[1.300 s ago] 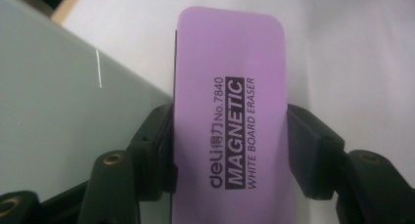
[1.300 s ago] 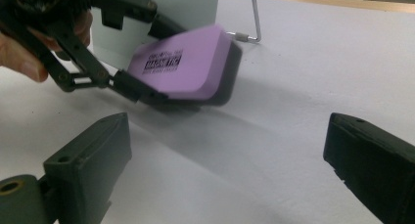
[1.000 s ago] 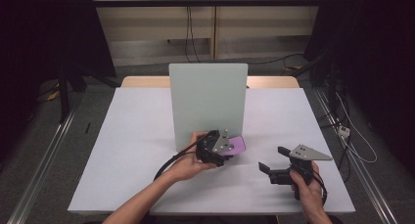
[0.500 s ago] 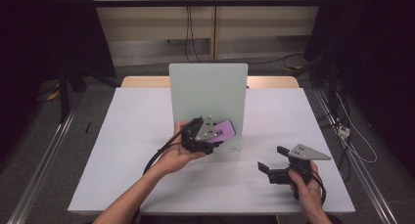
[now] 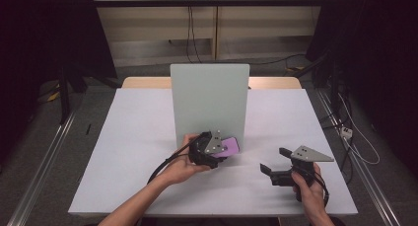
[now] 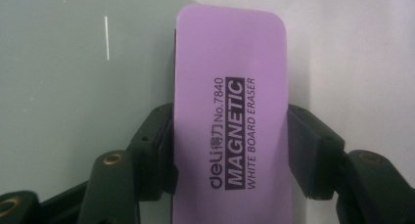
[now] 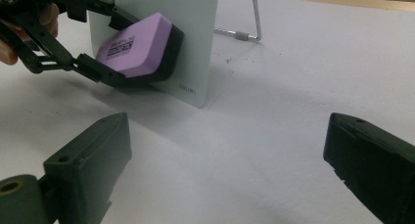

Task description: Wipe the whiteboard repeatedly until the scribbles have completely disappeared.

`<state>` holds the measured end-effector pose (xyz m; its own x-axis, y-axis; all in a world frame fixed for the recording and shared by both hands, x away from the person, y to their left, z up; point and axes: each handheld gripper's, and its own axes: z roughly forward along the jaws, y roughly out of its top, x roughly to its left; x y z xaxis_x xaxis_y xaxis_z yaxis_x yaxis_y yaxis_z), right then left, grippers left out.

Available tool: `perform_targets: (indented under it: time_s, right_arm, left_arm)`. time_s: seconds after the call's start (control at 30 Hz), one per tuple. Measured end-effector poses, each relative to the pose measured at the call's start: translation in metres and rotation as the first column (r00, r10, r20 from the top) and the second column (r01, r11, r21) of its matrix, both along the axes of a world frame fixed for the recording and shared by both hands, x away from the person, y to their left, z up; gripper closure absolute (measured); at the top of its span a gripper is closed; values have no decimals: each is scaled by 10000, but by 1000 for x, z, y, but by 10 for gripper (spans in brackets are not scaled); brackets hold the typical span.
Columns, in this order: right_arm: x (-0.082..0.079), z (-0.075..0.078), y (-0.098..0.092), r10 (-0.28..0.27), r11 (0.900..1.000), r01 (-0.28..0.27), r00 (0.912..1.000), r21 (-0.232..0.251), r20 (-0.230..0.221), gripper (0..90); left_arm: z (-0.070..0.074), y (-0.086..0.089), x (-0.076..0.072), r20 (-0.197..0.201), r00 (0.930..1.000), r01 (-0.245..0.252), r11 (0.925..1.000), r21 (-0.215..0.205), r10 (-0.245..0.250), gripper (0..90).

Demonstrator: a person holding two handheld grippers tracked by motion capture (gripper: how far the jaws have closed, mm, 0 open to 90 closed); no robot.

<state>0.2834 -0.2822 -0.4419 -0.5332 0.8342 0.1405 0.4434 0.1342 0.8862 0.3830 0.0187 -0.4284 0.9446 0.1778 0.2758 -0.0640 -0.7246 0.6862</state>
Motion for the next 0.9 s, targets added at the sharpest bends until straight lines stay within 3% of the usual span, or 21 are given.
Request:
perform_targets:
  time_s: [0.4,0.6,0.8,0.9]
  right_arm:
    - [0,0,1,-7,10000,7,10000,-19,-6,39]
    - [1,0,1,-16,10000,16,10000,-12,-14,38]
    - [1,0,1,-1,10000,1,10000,-6,-19,39]
    - [1,0,1,-6,10000,6,10000,-2,-22,39]
  left_arm:
    - [0,31,-1,91,9983,-574,9983,-132,576,410]
    - [6,46,2,85,9957,-914,9949,-424,918,409]
    - [20,63,6,278,9898,-1374,9872,-812,1401,409]
    - [23,73,7,245,9848,-1683,9793,-1124,1720,409]
